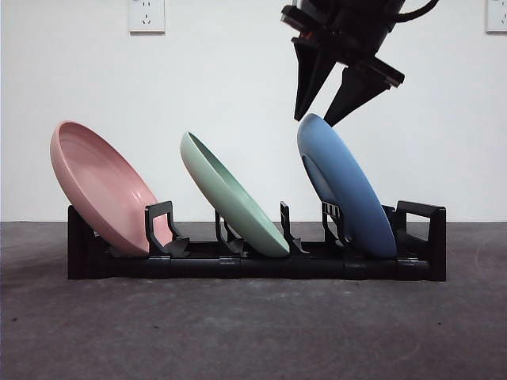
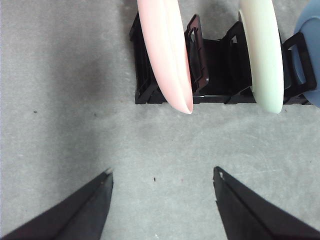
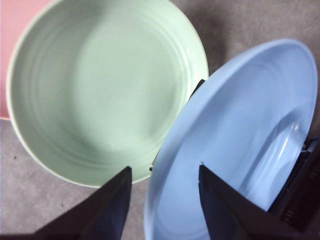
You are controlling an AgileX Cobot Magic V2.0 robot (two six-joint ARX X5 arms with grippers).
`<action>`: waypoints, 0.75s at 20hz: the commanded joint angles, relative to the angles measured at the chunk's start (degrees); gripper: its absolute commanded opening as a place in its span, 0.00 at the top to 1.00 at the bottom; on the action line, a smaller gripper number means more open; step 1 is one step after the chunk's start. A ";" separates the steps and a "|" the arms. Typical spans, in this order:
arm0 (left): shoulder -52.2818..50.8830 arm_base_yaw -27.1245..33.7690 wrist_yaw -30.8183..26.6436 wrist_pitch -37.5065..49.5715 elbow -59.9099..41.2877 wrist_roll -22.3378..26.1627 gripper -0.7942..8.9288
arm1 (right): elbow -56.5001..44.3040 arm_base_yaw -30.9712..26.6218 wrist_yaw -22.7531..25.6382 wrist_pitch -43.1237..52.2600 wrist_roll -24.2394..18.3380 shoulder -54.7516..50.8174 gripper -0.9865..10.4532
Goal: Place the plate
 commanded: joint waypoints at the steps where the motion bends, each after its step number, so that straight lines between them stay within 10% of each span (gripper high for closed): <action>1: 0.33 -0.04 0.17 0.52 1.29 0.04 0.59 | 1.55 0.59 0.04 0.33 0.42 1.77 0.77; 15: 0.33 -0.04 0.17 0.50 1.29 0.04 0.59 | 5.73 1.22 -6.25 -4.02 1.25 1.81 0.90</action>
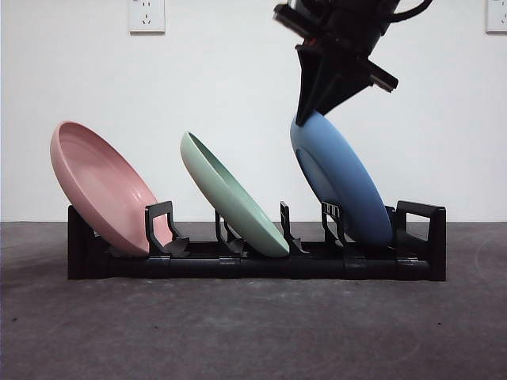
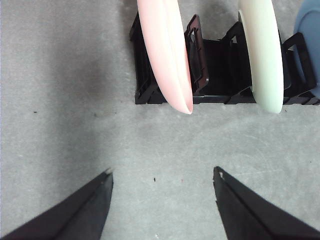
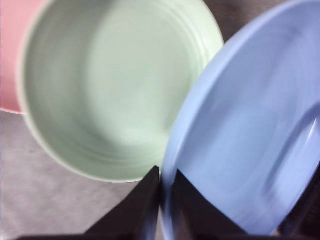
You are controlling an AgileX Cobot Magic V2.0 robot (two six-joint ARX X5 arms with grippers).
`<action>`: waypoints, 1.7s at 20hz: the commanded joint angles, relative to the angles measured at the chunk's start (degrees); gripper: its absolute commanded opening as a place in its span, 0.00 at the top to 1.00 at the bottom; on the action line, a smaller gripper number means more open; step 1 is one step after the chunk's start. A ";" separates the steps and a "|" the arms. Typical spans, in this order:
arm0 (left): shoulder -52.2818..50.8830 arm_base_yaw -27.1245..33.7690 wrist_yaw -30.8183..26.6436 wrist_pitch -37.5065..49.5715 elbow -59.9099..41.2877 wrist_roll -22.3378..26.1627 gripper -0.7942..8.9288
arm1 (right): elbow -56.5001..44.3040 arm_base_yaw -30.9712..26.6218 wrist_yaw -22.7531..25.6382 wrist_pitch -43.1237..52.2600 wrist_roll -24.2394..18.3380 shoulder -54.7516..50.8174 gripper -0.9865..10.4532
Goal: Place the plate
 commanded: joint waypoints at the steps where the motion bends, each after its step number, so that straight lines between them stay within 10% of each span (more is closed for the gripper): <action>1: 0.33 -0.04 0.17 0.46 1.29 0.04 0.59 | 5.27 0.55 -3.10 -2.93 -0.46 0.90 0.90; 15: 0.37 -0.04 0.15 0.63 1.29 0.07 0.59 | 14.62 6.58 2.10 -11.54 -9.97 -8.28 0.90; 34: 0.37 -0.04 0.17 0.50 1.29 0.07 0.59 | -39.89 43.01 31.30 7.15 -11.63 -38.82 0.90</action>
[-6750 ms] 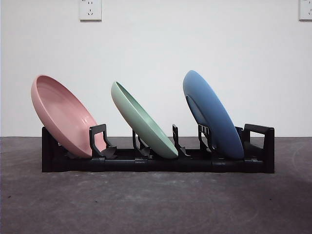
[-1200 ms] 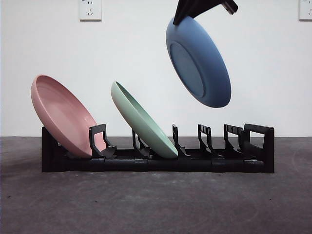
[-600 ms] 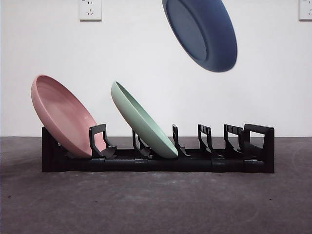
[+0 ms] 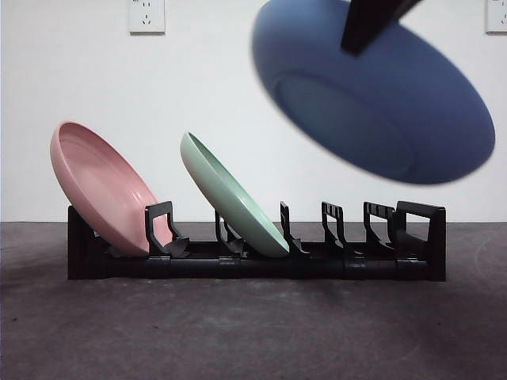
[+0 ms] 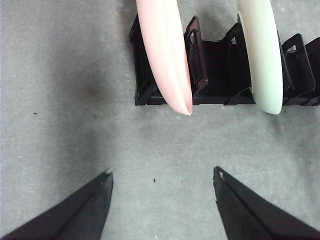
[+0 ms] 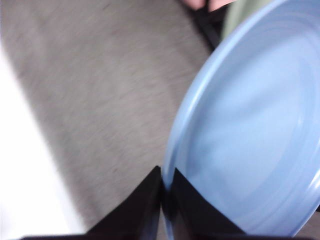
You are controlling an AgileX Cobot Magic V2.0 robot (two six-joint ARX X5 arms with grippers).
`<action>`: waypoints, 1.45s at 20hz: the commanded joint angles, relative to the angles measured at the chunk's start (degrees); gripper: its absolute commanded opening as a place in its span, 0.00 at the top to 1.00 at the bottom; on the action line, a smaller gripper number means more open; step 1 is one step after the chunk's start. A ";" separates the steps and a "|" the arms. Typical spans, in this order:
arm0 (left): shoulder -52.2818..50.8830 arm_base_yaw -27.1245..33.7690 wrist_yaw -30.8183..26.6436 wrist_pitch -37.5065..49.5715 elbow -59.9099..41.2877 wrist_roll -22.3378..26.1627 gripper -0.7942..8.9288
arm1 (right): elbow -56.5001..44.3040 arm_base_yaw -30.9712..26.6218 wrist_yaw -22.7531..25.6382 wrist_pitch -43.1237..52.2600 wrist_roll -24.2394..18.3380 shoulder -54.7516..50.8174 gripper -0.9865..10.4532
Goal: Place the plate
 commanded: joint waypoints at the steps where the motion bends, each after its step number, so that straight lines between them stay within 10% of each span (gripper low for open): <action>1: 0.37 -0.04 0.17 0.26 1.29 0.04 0.59 | -1.42 5.79 0.83 1.64 -0.48 1.73 0.90; 29: 0.37 -0.04 0.17 0.15 1.29 0.09 0.59 | -2.29 9.94 9.70 15.52 -9.90 33.88 0.86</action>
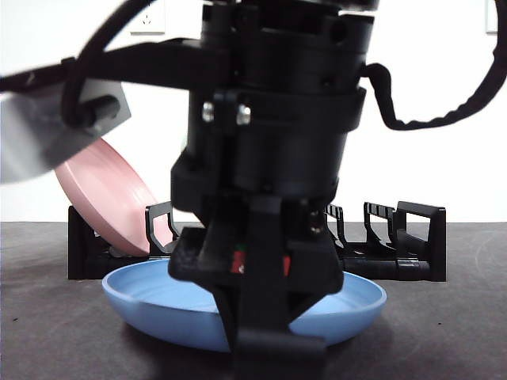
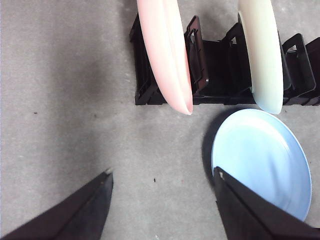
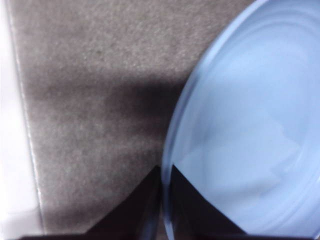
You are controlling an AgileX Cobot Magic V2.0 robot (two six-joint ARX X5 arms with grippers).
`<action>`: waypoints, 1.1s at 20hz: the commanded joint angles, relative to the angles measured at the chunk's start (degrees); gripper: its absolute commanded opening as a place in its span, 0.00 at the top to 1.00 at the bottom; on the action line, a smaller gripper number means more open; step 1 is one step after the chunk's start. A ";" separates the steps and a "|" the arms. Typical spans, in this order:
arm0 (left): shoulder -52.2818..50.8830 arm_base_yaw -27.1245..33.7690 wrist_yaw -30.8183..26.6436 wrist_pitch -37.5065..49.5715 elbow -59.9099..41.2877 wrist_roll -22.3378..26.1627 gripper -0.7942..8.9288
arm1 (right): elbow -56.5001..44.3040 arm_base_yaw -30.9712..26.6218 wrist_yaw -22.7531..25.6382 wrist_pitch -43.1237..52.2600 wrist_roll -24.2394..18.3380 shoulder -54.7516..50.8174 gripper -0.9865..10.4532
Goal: Place the plate
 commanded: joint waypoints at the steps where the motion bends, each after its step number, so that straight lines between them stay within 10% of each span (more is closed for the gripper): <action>1: 0.37 -0.04 0.17 0.17 1.27 0.09 0.59 | 0.59 0.63 0.22 0.31 -0.20 1.33 0.81; 12: 0.37 -0.04 0.17 0.90 1.27 -0.11 0.59 | 7.45 -0.22 -6.21 -3.10 6.27 -7.93 0.64; 22: 10.27 -0.72 -2.01 4.63 7.04 -3.28 0.60 | 7.43 -18.80 -12.83 -8.28 12.96 -28.72 0.64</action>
